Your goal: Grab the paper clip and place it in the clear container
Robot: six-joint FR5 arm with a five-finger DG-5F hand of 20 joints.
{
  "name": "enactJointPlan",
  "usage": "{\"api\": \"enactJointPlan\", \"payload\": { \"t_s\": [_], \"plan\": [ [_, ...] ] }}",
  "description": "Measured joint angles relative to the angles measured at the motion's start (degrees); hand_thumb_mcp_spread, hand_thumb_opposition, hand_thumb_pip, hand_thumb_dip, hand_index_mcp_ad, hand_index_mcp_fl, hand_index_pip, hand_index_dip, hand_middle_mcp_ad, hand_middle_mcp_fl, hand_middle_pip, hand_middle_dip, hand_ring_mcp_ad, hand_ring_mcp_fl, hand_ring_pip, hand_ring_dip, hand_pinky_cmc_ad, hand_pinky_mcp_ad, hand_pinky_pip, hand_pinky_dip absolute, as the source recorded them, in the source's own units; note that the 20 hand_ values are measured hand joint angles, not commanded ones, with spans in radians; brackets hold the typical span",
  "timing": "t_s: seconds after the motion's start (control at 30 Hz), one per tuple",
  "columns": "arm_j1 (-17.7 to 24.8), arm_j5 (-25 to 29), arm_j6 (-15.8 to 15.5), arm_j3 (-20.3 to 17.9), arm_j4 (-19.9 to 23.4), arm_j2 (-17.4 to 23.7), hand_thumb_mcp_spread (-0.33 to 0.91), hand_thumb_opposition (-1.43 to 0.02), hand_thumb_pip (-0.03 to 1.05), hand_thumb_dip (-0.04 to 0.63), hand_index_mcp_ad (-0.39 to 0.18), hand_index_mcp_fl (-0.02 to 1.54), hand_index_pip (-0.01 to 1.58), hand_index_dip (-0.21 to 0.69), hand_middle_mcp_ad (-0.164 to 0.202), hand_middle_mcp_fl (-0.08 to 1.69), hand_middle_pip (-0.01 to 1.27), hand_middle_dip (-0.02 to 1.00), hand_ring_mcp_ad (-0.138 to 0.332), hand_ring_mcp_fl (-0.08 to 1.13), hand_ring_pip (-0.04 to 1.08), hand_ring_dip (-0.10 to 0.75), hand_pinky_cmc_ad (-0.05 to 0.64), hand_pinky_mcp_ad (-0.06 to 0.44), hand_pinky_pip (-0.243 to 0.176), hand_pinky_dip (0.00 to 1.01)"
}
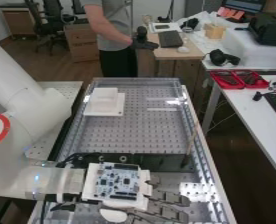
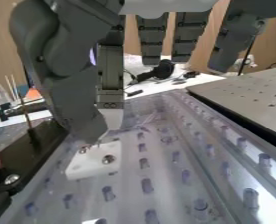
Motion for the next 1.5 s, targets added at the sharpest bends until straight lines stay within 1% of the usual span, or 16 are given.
{"api": "enactJointPlan", "payload": {
  "t_s": [0.13, 0.27, 0.33, 0.4, 0.47, 0.5, 0.57, 0.63, 0.8, 0.9, 0.97, 1.1, 1.27, 1.3, 1.37, 1.5],
  "plan": [
    [0.13, 0.11, 0.16, -0.1, 0.3, -0.01, 0.48, -0.87, 0.66, 0.269, -0.164, 0.37, 1.54, 0.094, 0.075, 0.0, 0.14, 0.19, 0.115, 0.0, 0.09, 0.124, 0.333, 0.262, -0.077, 0.29],
    [0.2, 0.3, 0.52, -0.34, 0.88, 0.0, 0.47, -0.9, 0.66, 0.269, -0.161, 0.43, 1.52, 0.094, 0.075, -0.01, 0.14, 0.19, 0.115, 0.0, 0.09, 0.124, 0.333, 0.262, -0.077, 0.27],
    [0.19, 0.31, 0.78, -0.61, 1.69, 0.06, 0.47, -0.91, 0.66, 0.267, -0.159, 0.48, 1.51, 0.093, 0.075, 0.06, 0.14, 0.19, 0.115, -0.01, 0.09, 0.124, 0.333, 0.262, -0.075, 0.27],
    [0.19, 0.33, 1.35, -0.99, 2.74, 0.23, 0.47, -0.92, 0.66, 0.267, -0.159, 0.49, 1.49, 0.093, 0.075, 0.06, 0.14, 0.19, 0.115, 0.0, 0.09, 0.124, 0.333, 0.262, -0.075, 0.26],
    [0.17, 0.36, 2.24, -1.49, 3.8, 0.66, 0.49, -0.93, 0.61, 0.267, -0.159, 0.55, 1.48, 0.084, 0.075, 0.06, 0.14, 0.19, 0.115, 0.0, 0.09, 0.124, 0.333, 0.265, -0.059, 0.24],
    [0.16, 0.36, 2.46, -1.6, 4.01, 0.81, 0.49, -0.93, 0.6, 0.267, -0.159, 0.57, 1.47, 0.075, 0.075, 0.09, 0.14, 0.19, 0.115, 0.0, 0.09, 0.124, 0.333, 0.262, -0.061, 0.24],
    [0.17, 0.34, 3.32, -2.16, 4.93, 1.64, 0.5, -0.93, 0.6, 0.267, -0.159, 0.56, 1.46, 0.075, 0.075, 0.12, 0.14, 0.19, 0.117, 0.0, 0.09, 0.124, 0.333, 0.265, -0.042, 0.23],
    [0.19, 0.34, 4.0, -2.74, 5.71, 2.48, 0.5, -0.93, 0.6, 0.267, -0.159, 0.58, 1.45, 0.063, 0.075, 0.12, 0.14, 0.19, 0.117, 0.0, 0.09, 0.124, 0.333, 0.262, -0.042, 0.22],
    [0.54, 0.52, 6.5, -5.91, 9.2, 6.67, 0.49, -0.93, 0.59, 0.267, -0.159, 0.58, 1.44, 0.063, 0.075, 0.12, 0.14, 0.19, 0.117, 0.0, 0.09, 0.12, 0.333, 0.262, -0.044, 0.22],
    [1.09, 1.04, 8.31, -8.88, 11.89, 10.19, 0.49, -0.93, 0.6, 0.267, -0.159, 0.58, 1.44, 0.063, 0.075, 0.14, 0.14, 0.19, 0.117, 0.0, 0.09, 0.124, 0.333, 0.265, -0.031, 0.21],
    [1.76, 1.67, 9.46, -11.28, 13.74, 12.87, 0.49, -0.95, 0.59, 0.265, -0.159, 0.63, 1.41, 0.063, 0.075, 0.14, 0.14, 0.19, 0.117, 0.0, 0.09, 0.124, 0.333, 0.265, -0.028, 0.21],
    [3.28, 2.95, 10.66, -14.85, 16.05, 16.71, 0.5, -0.95, 0.59, 0.265, -0.155, 0.64, 1.39, 0.063, 0.075, 0.14, 0.14, 0.19, 0.113, 0.0, 0.1, 0.124, 0.333, 0.265, -0.028, 0.21],
    [7.84, 6.55, 11.48, -20.53, 18.51, 22.97, 0.5, -0.95, 0.59, 0.265, -0.155, 0.64, 1.39, 0.063, 0.075, 0.14, 0.14, 0.19, 0.113, 0.0, 0.09, 0.124, 0.332, 0.265, -0.028, 0.21],
    [8.4, 6.99, 11.49, -21.01, 18.65, 23.51, 0.5, -0.95, 0.59, 0.265, -0.155, 0.64, 1.39, 0.063, 0.073, 0.14, 0.14, 0.19, 0.113, 0.0, 0.09, 0.124, 0.332, 0.265, -0.028, 0.21],
    [11.2, 9.48, 11.51, -23.04, 19.0, 25.73, 0.5, -0.95, 0.59, 0.265, -0.155, 0.64, 1.39, 0.063, 0.073, 0.14, 0.14, 0.19, 0.113, 0.0, 0.09, 0.124, 0.332, 0.265, -0.028, 0.21],
    [15.43, 13.71, 11.37, -25.23, 18.92, 28.06, 0.5, -0.95, 0.59, 0.265, -0.152, 0.64, 1.39, 0.063, 0.065, 0.14, 0.14, 0.19, 0.113, 0.0, 0.09, 0.124, 0.332, 0.265, -0.026, 0.21]
  ]
}}
